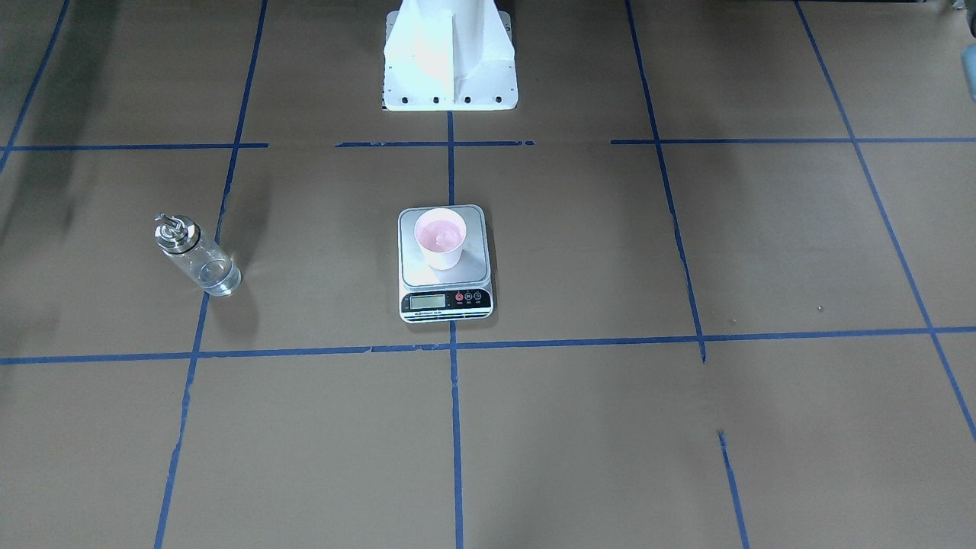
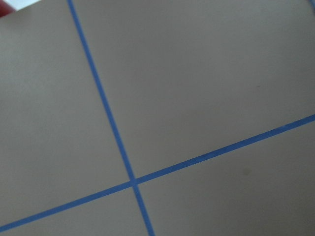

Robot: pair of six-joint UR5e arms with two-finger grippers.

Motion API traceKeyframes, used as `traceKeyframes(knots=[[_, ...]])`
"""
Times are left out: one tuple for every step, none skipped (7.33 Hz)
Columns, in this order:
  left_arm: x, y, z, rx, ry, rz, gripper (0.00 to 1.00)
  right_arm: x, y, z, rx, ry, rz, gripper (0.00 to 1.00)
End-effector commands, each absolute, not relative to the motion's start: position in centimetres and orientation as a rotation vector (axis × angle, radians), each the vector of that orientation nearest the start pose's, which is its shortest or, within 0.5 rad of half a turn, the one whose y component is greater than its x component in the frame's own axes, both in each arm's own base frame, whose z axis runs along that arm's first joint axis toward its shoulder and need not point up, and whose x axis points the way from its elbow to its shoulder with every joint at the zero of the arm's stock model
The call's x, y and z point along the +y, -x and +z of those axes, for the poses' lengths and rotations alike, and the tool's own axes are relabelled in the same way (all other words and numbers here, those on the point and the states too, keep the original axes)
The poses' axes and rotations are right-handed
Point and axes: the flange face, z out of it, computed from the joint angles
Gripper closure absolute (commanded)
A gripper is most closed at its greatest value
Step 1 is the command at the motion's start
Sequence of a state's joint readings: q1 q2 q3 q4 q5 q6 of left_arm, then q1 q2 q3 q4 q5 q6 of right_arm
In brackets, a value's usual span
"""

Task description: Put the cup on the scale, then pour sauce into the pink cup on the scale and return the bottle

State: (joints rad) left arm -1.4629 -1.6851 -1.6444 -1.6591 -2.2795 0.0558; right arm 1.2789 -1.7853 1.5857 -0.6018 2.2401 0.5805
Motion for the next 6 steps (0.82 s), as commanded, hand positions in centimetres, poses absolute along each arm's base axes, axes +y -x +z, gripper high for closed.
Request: traceKeyframes(knots=[[-52.6, 2.0, 63.6, 0.782, -0.133, 0.193, 0.00, -42.3, 1.3, 65.3, -0.910, -0.318, -0.016, 0.00], [-52.0, 3.7, 64.1, 0.782, -0.155, 0.157, 0.00, -42.7, 0.6, 65.9, -0.877, -0.289, -0.063, 0.00], [-52.4, 4.7, 63.6, 0.776, -0.164, 0.124, 0.00, -45.0, 0.5, 65.3, -0.852, -0.261, -0.112, 0.00], [-53.1, 4.4, 64.1, 0.778, -0.146, 0.109, 0.00, -47.5, 0.4, 64.1, -0.823, -0.216, -0.132, 0.00], [-55.5, 4.4, 63.2, 0.766, -0.156, 0.114, 0.00, -49.0, -0.8, 63.5, -0.795, -0.198, -0.164, 0.00], [-55.9, 4.4, 63.0, 0.763, -0.156, 0.113, 0.00, -51.6, -1.1, 61.9, -0.755, -0.169, -0.198, 0.00]])
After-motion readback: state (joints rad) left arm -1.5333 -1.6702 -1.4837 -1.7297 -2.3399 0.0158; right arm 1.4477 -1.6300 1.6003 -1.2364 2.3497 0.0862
